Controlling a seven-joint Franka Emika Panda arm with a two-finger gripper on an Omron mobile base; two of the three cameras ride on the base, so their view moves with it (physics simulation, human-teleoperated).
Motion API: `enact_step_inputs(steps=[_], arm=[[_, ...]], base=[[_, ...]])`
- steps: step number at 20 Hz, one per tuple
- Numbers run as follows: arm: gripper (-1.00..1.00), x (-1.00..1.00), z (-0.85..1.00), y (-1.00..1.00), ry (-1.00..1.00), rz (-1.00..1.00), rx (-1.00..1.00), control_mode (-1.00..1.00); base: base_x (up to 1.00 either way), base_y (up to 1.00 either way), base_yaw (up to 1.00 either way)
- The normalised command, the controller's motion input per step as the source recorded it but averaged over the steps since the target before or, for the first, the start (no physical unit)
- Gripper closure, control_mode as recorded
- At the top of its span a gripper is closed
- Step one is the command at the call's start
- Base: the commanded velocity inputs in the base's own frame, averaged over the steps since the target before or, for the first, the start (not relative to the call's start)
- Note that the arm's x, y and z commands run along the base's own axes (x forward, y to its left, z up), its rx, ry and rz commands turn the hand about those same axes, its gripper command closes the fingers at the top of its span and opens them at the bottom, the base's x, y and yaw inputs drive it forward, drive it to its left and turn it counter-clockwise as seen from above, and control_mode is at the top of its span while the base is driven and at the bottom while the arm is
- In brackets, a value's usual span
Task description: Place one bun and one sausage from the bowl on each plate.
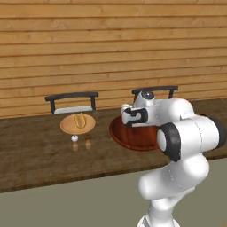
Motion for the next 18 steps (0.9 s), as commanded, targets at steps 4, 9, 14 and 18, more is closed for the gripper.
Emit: enact_step_inputs(steps=[4,9,14,18], arm=[[1.00,0.00,1.00,1.00,-0.29,0.00,0.10,-1.00],[1.00,0.01,1.00,1.00,-0.03,0.00,0.01,-1.00],[1.00,0.30,0.41,1.00,0.20,0.14,-0.01,-1.00],[1.00,0.07,-0.08,0.53,0.39,0.51,-0.20,-1.00]], base=[[0.00,0.00,0.00],[0.00,0.00,0.00],[0.00,0.00,0.00],[0.00,0.00,0.00]])
